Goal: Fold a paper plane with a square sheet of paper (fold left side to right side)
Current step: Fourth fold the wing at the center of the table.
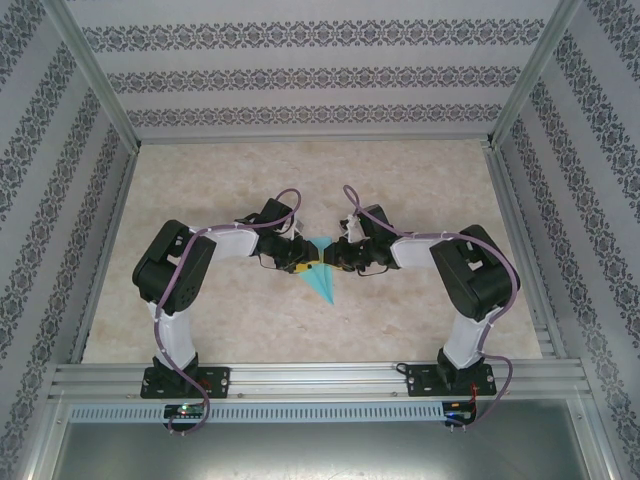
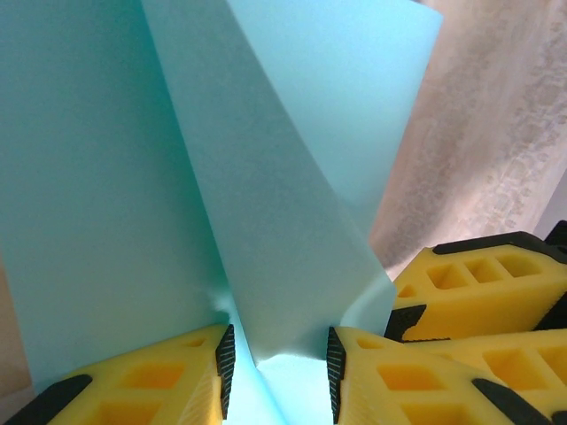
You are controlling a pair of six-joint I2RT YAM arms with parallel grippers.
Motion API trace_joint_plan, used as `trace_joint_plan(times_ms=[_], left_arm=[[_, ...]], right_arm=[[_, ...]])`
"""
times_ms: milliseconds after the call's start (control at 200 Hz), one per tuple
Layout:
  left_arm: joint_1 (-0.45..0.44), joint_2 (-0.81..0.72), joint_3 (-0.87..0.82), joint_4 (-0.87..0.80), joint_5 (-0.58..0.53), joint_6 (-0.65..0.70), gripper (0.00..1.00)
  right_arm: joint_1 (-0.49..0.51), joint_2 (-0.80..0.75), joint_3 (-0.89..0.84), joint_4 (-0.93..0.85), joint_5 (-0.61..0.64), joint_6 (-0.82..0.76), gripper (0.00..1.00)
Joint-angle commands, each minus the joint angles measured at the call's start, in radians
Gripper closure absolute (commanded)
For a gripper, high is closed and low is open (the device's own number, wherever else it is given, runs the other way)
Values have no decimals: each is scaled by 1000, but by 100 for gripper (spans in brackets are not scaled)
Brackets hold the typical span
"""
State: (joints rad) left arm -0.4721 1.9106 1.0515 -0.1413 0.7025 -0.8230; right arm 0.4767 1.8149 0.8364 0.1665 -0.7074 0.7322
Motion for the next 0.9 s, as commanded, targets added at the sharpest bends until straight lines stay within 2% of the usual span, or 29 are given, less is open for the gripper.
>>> trace_joint_plan(times_ms=[0, 115, 195, 495, 894], left_arm=[[-12, 11, -3, -64, -43, 16, 63], [-11, 11, -5, -64, -43, 16, 63], [-11, 11, -5, -66, -43, 16, 63], [-11, 9, -3, -69, -41, 18, 63], [-13, 10, -5, -68, -41, 18, 63]], right_arm=[[14, 17, 23, 22, -23, 4, 86], [13, 11, 21, 1, -10, -6, 94], [9, 8, 24, -29, 4, -24, 96], [-3, -7, 32, -132, 93, -87, 97], [-7, -8, 57, -175, 132, -127, 96]])
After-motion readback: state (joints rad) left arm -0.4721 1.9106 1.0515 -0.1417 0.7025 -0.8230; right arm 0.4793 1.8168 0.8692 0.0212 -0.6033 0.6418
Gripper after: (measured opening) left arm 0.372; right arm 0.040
